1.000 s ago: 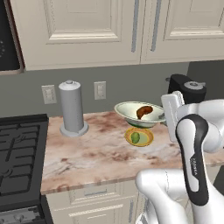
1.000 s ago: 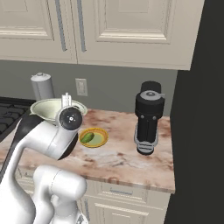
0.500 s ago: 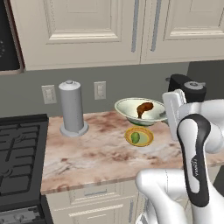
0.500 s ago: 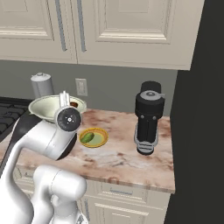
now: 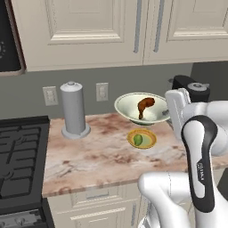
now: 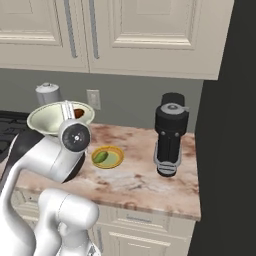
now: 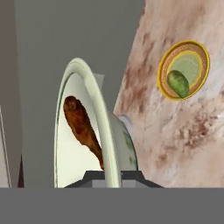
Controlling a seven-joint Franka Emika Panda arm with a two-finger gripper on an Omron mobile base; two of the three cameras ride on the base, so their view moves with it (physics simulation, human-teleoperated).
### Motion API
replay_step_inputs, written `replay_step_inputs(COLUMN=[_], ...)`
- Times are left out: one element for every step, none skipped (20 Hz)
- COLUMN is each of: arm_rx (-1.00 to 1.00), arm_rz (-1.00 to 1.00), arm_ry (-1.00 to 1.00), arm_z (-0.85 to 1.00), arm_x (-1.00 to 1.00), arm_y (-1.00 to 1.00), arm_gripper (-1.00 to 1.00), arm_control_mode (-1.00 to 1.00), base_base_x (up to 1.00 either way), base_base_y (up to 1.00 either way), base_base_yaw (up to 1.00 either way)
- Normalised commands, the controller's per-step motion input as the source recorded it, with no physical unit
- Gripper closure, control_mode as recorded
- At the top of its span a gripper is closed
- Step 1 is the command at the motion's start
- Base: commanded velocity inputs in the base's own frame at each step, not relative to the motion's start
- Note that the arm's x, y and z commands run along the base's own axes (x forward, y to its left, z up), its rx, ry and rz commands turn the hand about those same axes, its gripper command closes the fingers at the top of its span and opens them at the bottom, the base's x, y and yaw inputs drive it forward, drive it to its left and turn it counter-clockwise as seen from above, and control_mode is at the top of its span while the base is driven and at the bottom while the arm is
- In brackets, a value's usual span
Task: Remove the mango from the bowl and place it on the small plate. Then place the bowl with only the chicken drumstick in the microwave, close the door, and press the start button to microwave the chicken drumstick.
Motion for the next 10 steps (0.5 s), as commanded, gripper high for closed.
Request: replay_step_inputs(arm_rx=[0.00,0.00,0.00,0.00,0.00,0.00,0.00,0.00,0.00,0.00], arm_rz=[0.00,0.00,0.00,0.00,0.00,0.00,0.00,0.00,0.00,0.00], arm_ry=[0.00,0.00,0.00,0.00,0.00,0.00,0.00,0.00,0.00,0.00], arm_z=[0.00,0.00,0.00,0.00,0.00,0.00,0.00,0.00,0.00,0.00], arm_x=[0.00,0.00,0.00,0.00,0.00,0.00,0.00,0.00,0.00,0.00], arm_y=[0.00,0.00,0.00,0.00,0.00,0.00,0.00,0.00,0.00,0.00], arm_gripper=[1.00,1.00,1.00,1.00,1.00,1.00,1.00,1.00,1.00,1.00], arm_control_mode=[1.00,1.00,1.00,1.00,1.00,1.00,1.00,1.00,1.00,1.00], base_base_x=[-0.54,-0.65,-0.77,-0.86,-0.92,-0.98,-1.00,-1.00,-1.00,-1.00], base_base_y=[0.25,0.35,0.37,0.34,0.26,0.26,0.26,0.28,0.33,0.34], base_base_yaw=[0.00,0.00,0.00,0.00,0.00,0.00,0.00,0.00,0.00,-0.01])
